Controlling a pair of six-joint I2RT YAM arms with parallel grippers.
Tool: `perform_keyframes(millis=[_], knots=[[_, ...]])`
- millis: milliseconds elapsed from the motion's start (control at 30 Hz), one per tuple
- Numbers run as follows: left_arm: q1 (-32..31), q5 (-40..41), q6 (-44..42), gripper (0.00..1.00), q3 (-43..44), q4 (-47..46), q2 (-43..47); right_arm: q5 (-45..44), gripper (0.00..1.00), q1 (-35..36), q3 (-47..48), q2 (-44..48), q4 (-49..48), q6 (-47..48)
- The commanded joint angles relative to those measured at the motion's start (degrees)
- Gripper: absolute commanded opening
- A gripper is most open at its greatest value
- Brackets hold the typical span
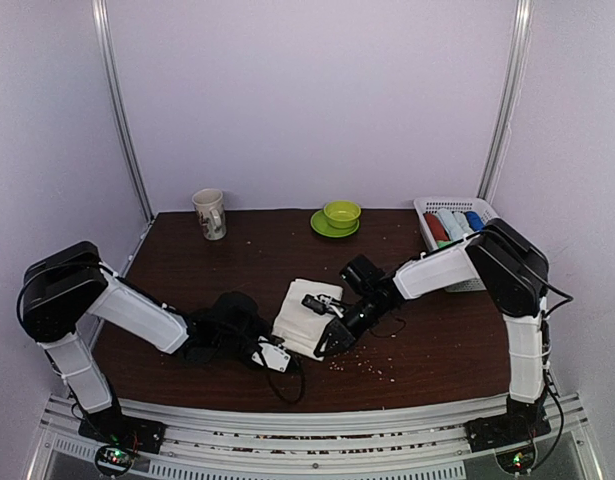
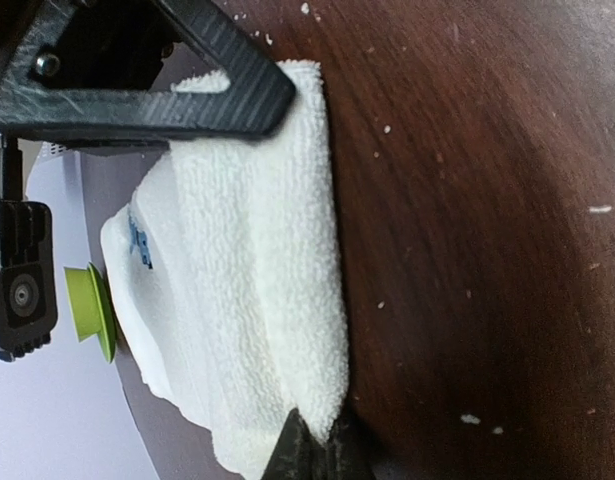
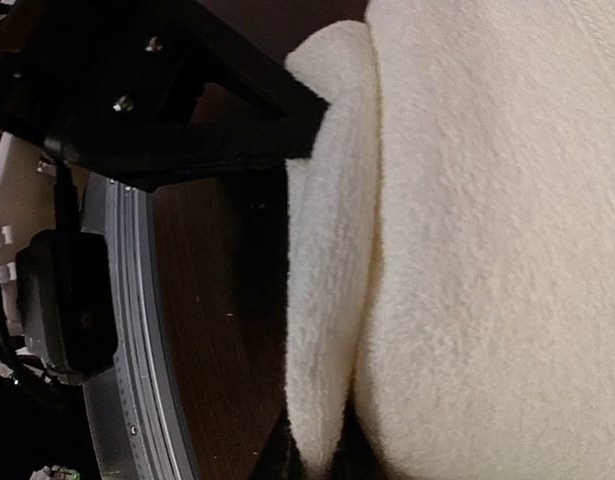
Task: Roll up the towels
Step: Roll the towel at the center of the board.
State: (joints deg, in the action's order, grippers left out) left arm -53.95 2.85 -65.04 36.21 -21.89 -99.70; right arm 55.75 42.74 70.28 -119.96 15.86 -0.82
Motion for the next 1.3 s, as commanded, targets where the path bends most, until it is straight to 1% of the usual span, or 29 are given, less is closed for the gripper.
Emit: perform_keyframes(millis=[0, 67, 133, 167, 200, 233, 333, 400, 500, 633, 700, 767, 833, 933, 1067, 1167, 1267], knots=[[0.87, 1.31, 2.13, 0.00, 0.44, 12.30, -1.90, -5.33, 0.18, -1.34, -0.69, 0.39, 6.71, 1.52], [0.87, -0.46, 3.01, 0.00, 1.36, 14.96, -1.01, -6.87, 0.26, -2.02, -0.86, 3.22, 7.37, 1.67], [0.87, -2.39, 3.63, 0.00, 2.59, 18.01, 0.03, -8.58, 0.37, -2.80, -0.68, 5.80, 8.99, 2.34], [0.91, -3.30, 4.03, 0.00, 3.44, 19.99, 0.34, -9.72, 0.72, -3.28, -0.61, 7.18, 9.88, 2.58], [0.87, -4.07, 4.58, 0.00, 4.15, 22.20, 0.60, -10.77, 0.98, -3.81, -0.59, 8.51, 10.56, 2.84], [0.87, -4.81, 5.06, 0.00, 5.03, 23.22, 0.65, -12.06, 1.00, -4.27, -0.56, 10.03, 11.09, 3.12], [0.87, -7.12, 6.67, 0.00, 7.46, 28.08, 0.51, -17.48, 1.00, -4.70, -1.68, 15.13, 11.38, 4.52], [0.91, -8.70, 7.63, 0.00, 8.92, 30.74, -0.05, -22.04, 1.00, -4.62, -4.20, 19.69, 8.80, 4.97], [1.16, -11.00, 9.31, 0.00, 11.71, 34.75, -1.02, -29.45, 1.00, -3.17, -11.23, 28.50, 1.54, 7.45], [2.35, -16.64, 11.51, 0.00, 16.46, 41.20, -2.84, -42.07, 1.00, 3.24, -24.12, 42.38, -12.51, 13.56], [3.45, -19.43, 12.09, 0.00, 19.01, 44.29, -3.80, -45.80, 1.00, 6.33, -29.98, 47.37, -19.24, 16.07], [4.51, -22.38, 12.34, 0.00, 22.33, 47.94, -5.12, -49.66, 1.00, 9.49, -34.10, 50.15, -22.69, 18.72], [5.45, -25.16, 12.44, 0.00, 25.35, 51.89, -7.22, -53.37, 1.00, 12.95, -35.60, 50.95, -23.69, 21.05], [6.94, -28.92, 12.31, 0.00, 29.80, 58.26, -9.75, -57.77, 0.95, 17.38, -37.17, 50.58, -25.10, 23.57], [8.63, -33.10, 12.06, 0.00, 34.24, 63.93, -12.20, -62.71, 0.92, 22.93, -40.43, 49.55, -29.94, 27.98], [9.81, -35.76, 11.35, 0.00, 37.62, 68.53, -14.11, -66.46, 0.90, 26.83, -40.68, 46.70, -31.31, 31.40], [10.64, -37.21, 11.08, 0.00, 40.81, 72.49, -16.24, -70.77, 0.89, 30.21, -39.18, 41.39, -32.35, 34.84]])
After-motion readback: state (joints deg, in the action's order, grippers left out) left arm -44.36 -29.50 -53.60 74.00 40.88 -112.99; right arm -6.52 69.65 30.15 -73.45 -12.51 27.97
